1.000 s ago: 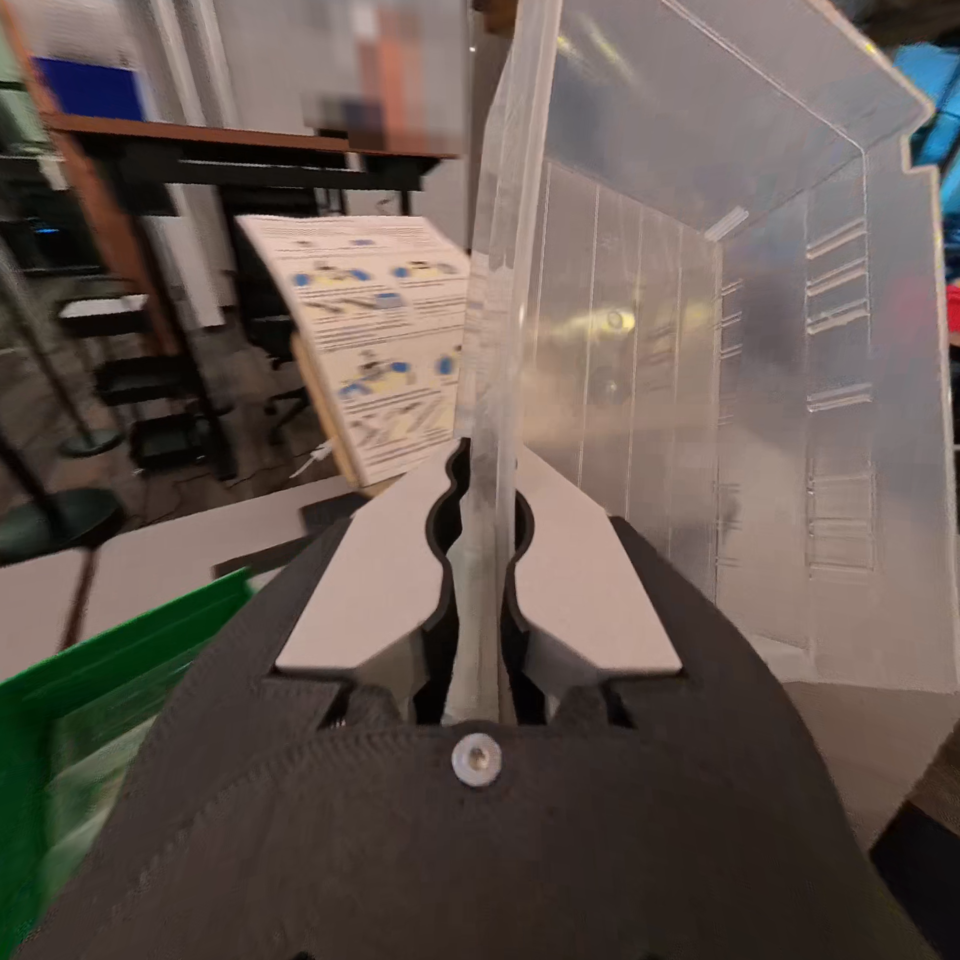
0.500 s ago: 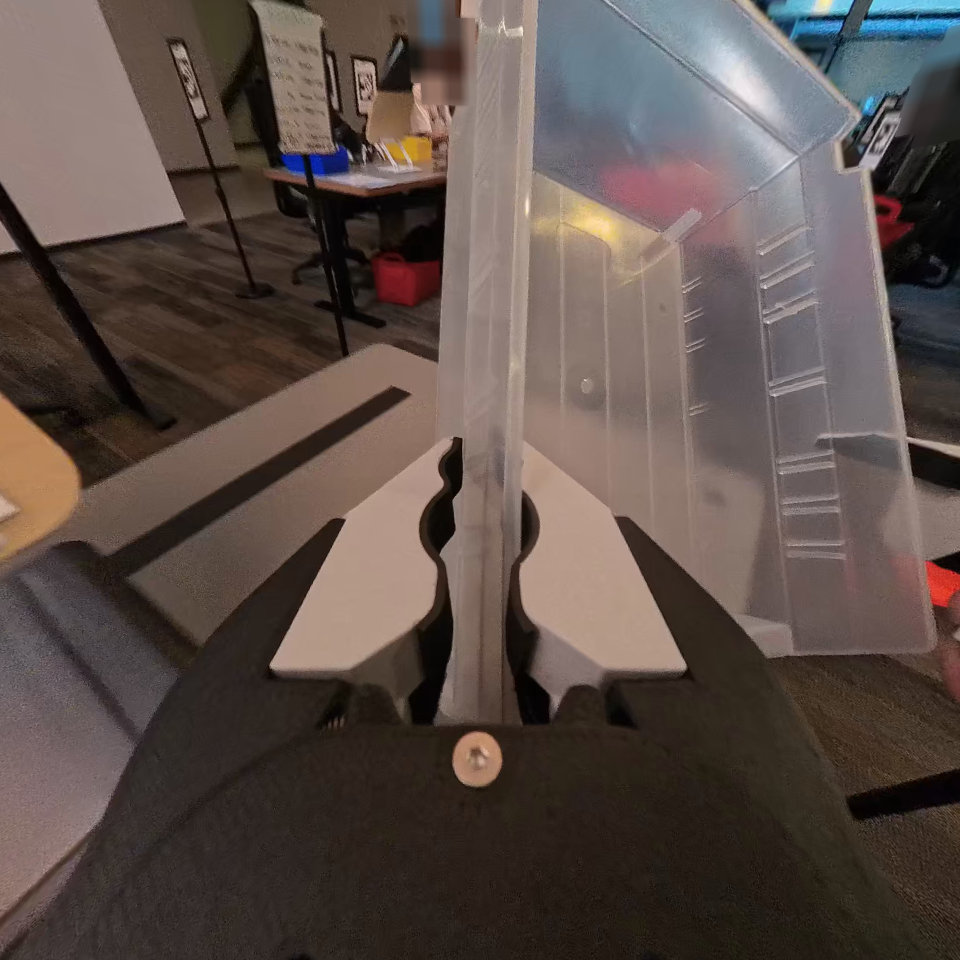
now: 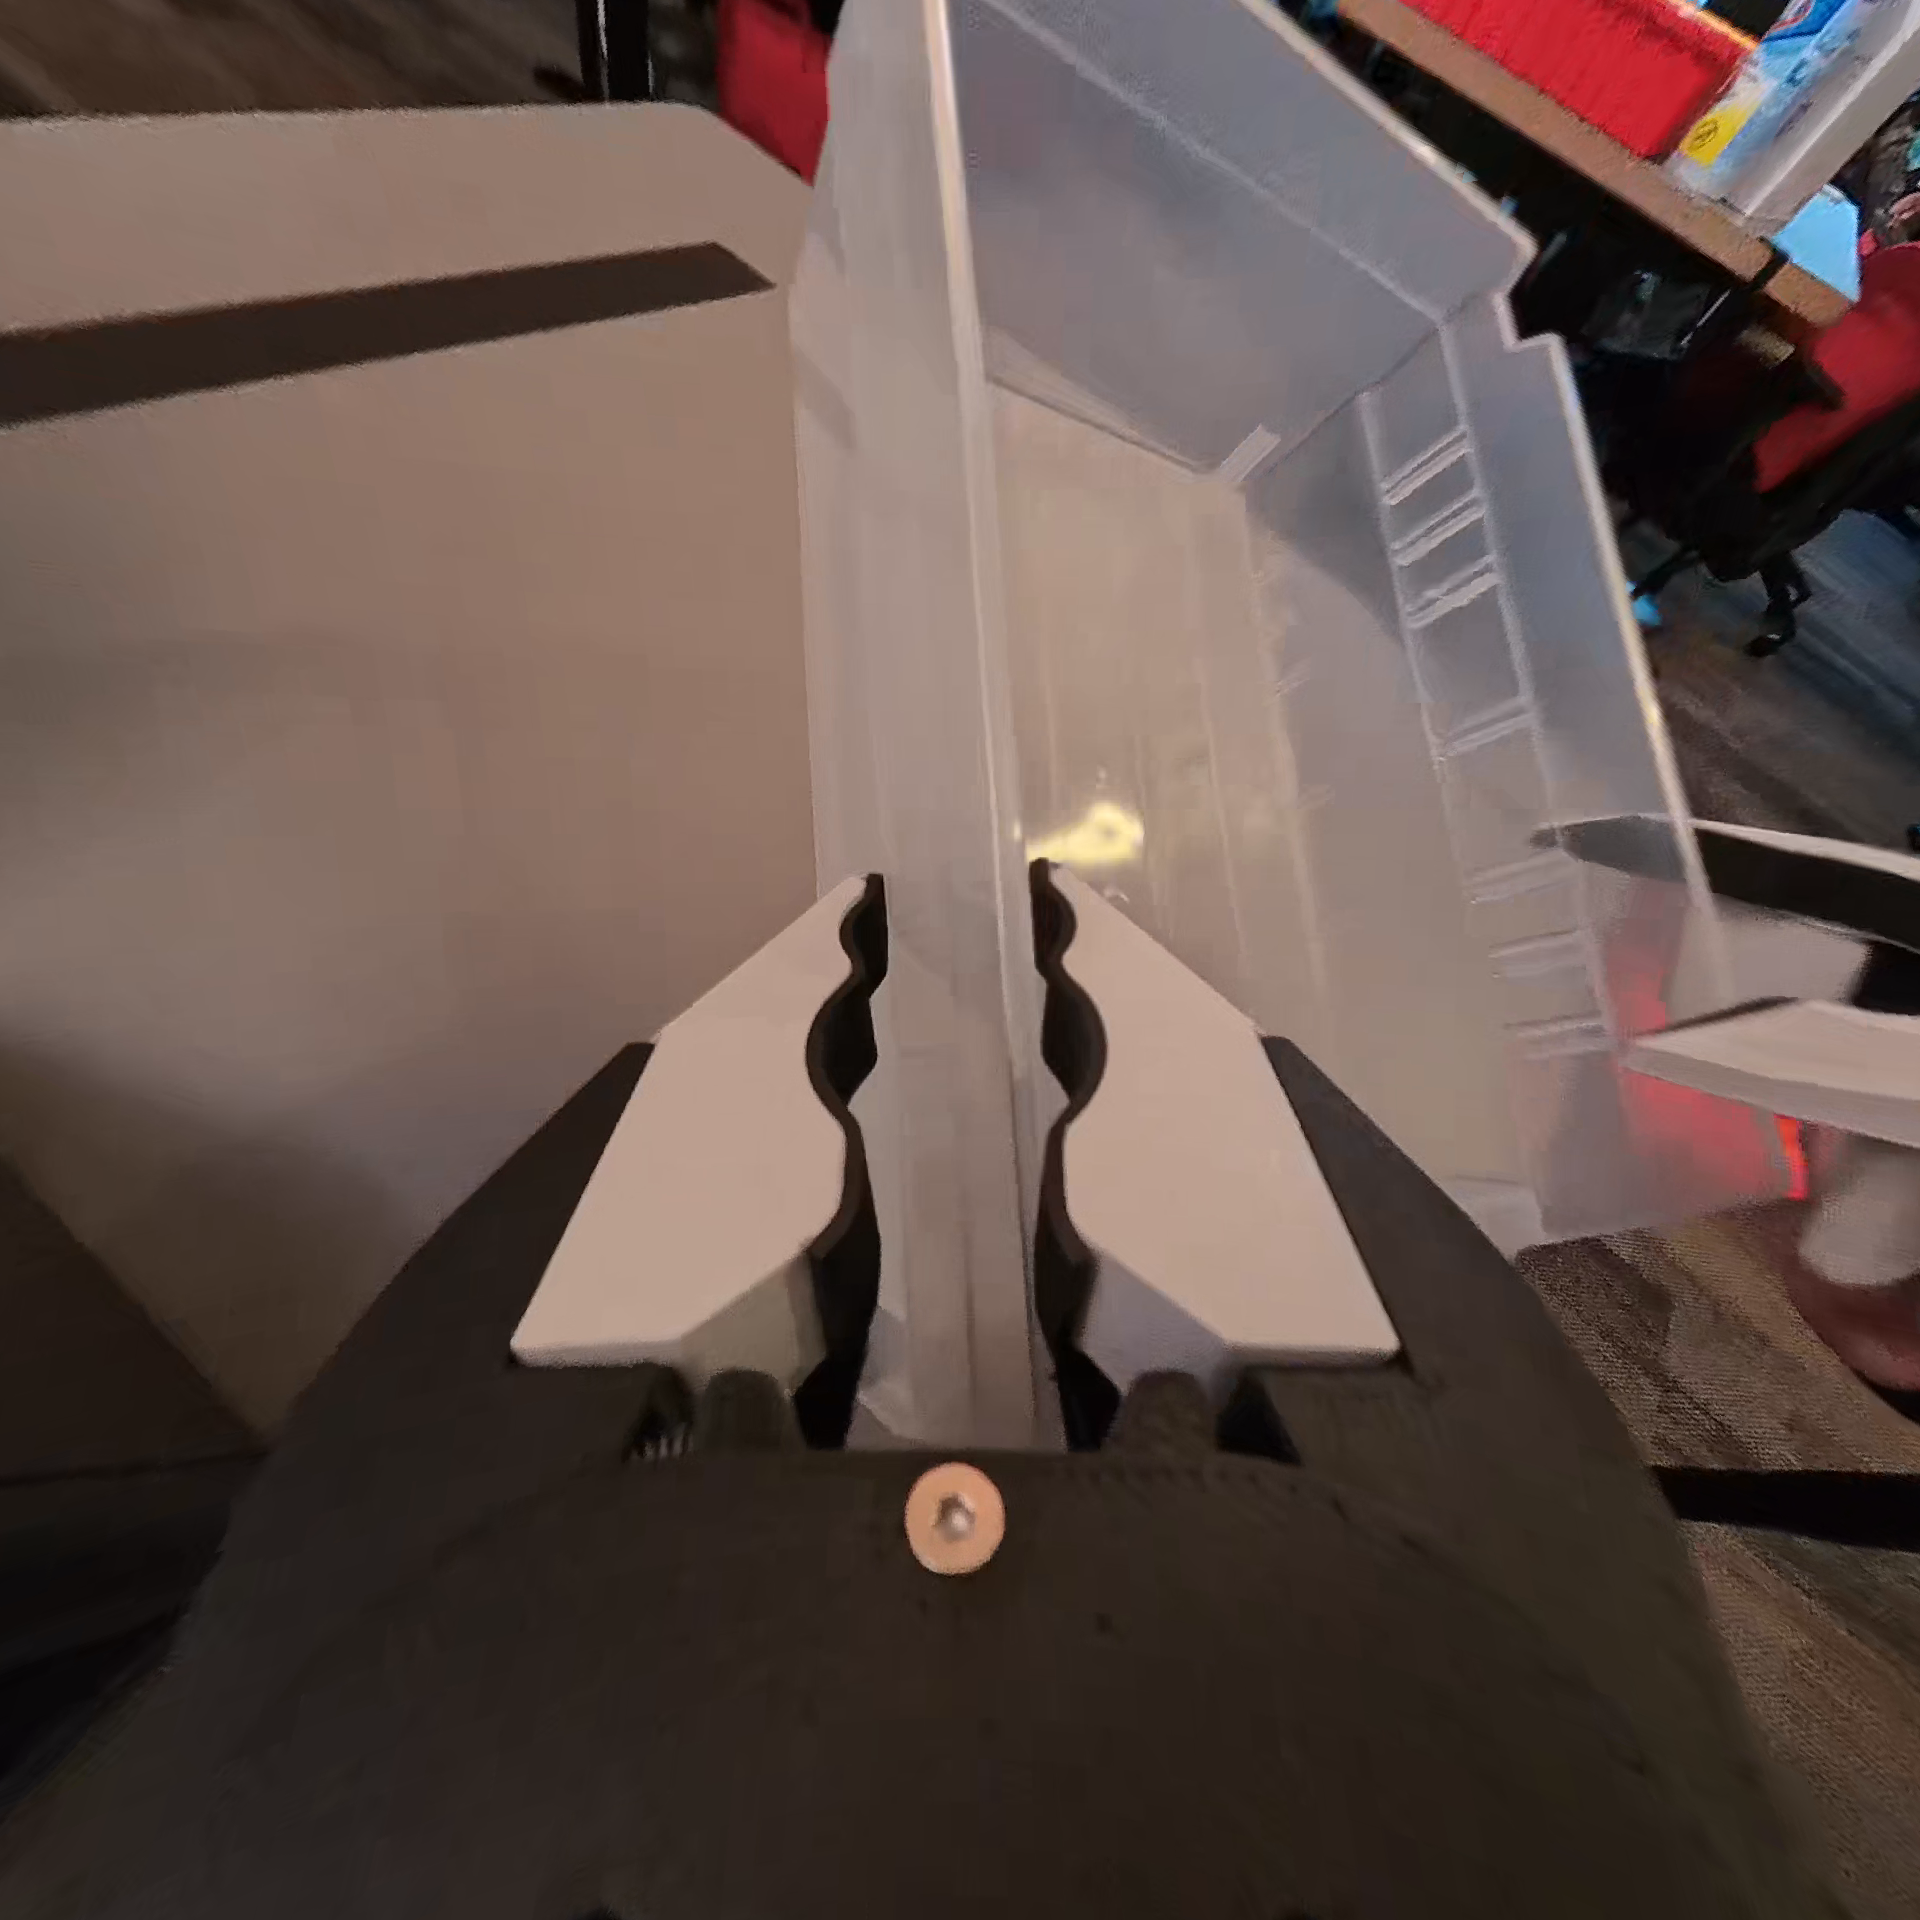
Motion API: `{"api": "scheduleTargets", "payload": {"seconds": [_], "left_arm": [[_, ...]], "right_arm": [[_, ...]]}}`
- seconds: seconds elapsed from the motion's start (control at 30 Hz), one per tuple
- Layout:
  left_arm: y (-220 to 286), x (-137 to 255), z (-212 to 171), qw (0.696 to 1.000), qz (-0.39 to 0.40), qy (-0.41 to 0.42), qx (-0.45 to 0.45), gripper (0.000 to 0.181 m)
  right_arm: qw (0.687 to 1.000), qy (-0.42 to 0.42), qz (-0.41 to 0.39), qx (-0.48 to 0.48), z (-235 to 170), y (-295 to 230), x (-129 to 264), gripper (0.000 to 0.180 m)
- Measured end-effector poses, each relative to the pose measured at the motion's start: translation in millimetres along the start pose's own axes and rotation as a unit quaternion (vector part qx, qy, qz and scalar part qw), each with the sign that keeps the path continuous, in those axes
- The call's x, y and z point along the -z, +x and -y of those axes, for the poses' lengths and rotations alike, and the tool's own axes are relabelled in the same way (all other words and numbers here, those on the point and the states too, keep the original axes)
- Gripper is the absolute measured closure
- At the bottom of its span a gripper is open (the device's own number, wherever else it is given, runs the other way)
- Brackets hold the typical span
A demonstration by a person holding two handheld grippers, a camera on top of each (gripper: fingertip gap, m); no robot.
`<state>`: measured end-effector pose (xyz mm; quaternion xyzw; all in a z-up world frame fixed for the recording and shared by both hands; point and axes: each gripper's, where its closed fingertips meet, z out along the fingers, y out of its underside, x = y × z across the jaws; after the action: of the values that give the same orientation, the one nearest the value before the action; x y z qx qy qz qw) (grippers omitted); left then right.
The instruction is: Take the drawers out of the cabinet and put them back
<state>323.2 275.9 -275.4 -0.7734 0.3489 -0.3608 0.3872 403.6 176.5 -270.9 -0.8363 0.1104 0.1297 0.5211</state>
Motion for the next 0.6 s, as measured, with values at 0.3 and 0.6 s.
{"api": "scheduleTargets", "payload": {"seconds": [0.3, 0.6], "left_arm": [[-12, -25, -39, 0.995, -0.011, -0.025, 0.098, 0.124], [15, -45, -33, 0.991, -0.065, -0.027, 0.11, 0.09]], "right_arm": [[0.996, -0.09, 0.011, 0.019, 6, 38, -61, 0.077], [0.991, -0.127, 0.024, 0.039, 43, 87, -105, 0.103]]}}
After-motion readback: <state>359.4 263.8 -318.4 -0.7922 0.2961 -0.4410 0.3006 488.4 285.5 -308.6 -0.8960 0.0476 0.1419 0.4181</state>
